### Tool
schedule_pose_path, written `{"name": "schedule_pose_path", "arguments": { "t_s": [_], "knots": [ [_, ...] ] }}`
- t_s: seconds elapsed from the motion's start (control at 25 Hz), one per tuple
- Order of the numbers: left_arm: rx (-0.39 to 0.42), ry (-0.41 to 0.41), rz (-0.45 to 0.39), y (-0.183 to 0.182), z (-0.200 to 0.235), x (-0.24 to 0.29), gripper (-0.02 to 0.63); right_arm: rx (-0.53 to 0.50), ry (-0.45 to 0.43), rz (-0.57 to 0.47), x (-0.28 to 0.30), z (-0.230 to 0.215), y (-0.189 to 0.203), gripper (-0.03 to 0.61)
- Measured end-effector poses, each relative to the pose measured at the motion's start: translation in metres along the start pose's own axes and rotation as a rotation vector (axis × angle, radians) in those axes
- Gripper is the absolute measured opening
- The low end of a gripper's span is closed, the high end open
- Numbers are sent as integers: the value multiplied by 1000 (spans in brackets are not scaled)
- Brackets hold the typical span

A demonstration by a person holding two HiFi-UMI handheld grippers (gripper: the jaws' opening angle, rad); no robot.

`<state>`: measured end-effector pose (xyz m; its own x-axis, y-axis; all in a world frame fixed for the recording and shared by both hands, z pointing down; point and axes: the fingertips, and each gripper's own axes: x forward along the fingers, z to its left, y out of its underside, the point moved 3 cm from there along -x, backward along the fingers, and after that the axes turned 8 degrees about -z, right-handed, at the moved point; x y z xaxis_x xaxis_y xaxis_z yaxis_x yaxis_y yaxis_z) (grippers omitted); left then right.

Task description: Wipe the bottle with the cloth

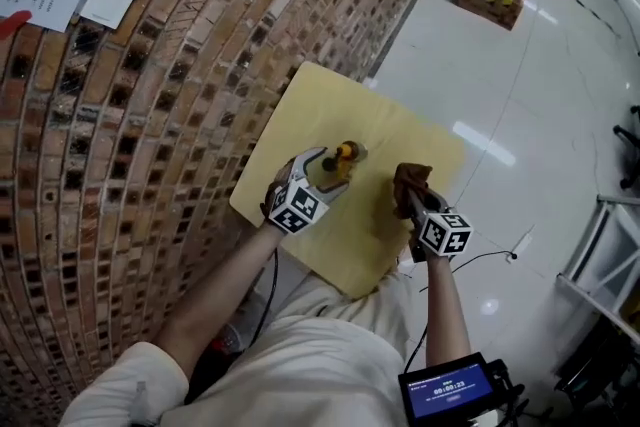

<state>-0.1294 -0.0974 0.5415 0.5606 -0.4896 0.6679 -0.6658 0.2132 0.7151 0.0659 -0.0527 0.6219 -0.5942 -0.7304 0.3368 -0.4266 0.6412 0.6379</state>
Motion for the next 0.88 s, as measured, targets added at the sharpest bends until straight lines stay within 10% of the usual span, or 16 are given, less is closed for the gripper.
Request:
{"name": "schedule_pose_path", "arguments": {
  "t_s": [0.44,0.88],
  "knots": [
    [-312,-55,-199,2,9,-78,380,-147,-18,-157,-69,103,-72,66],
    [-259,93,-433,-14,-24,-182,340,-250,103,-426,-148,237,-82,67]
  ]
}}
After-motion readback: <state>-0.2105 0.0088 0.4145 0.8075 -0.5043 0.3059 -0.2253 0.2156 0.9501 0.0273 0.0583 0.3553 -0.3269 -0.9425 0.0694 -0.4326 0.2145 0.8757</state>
